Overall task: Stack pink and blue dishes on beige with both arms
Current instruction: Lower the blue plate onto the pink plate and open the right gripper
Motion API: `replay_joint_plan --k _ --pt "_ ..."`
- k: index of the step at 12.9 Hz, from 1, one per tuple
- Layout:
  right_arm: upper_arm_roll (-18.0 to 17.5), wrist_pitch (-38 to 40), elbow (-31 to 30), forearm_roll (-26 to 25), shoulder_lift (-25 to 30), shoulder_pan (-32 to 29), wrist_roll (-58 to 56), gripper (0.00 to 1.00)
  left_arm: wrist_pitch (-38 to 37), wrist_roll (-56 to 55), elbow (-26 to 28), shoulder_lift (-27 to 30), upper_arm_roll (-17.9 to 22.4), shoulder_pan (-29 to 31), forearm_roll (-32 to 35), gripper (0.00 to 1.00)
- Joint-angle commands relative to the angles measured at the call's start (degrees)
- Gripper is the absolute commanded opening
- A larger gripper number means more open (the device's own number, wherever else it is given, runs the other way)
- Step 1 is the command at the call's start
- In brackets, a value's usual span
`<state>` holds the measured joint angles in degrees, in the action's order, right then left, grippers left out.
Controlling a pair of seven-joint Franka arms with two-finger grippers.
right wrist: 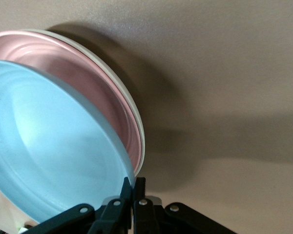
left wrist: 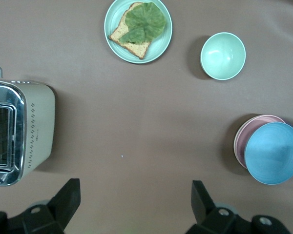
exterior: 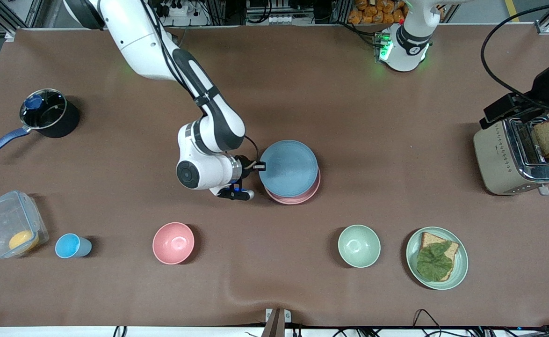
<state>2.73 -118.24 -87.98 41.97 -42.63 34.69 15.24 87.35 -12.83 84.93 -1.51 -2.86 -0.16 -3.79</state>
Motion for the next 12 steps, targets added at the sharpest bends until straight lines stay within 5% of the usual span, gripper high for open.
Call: replay_joint_plan --k 1,5,6,7,12 --pt "0.61 -2.34 1.85 1.98 -2.19 1.52 0.58 0.00 -1.48 1.31 -0.82 0.90 -0.48 -0.02 3.69 1.00" --pt "0.61 -2.52 2.46 2.07 -2.63 1.70 0.58 0.00 -1.48 0.70 -0.73 0.90 -0.48 0.16 3.80 1.00" --pt "0.61 -2.52 2.55 2.07 -2.72 1.70 0.67 0.56 -1.48 0.61 -0.82 0.98 -0.39 0.16 3.79 1.00" --pt "0.61 -2.61 2.73 1.98 -2.64 1.88 0.58 1.00 -1.48 0.79 -0.82 0.90 -0.30 0.16 3.71 1.00" --pt "1.14 -0.69 4.48 1.19 -1.32 -0.83 -0.21 1.00 -1.48 0.79 -0.82 0.90 -0.13 0.24 3.79 1.00"
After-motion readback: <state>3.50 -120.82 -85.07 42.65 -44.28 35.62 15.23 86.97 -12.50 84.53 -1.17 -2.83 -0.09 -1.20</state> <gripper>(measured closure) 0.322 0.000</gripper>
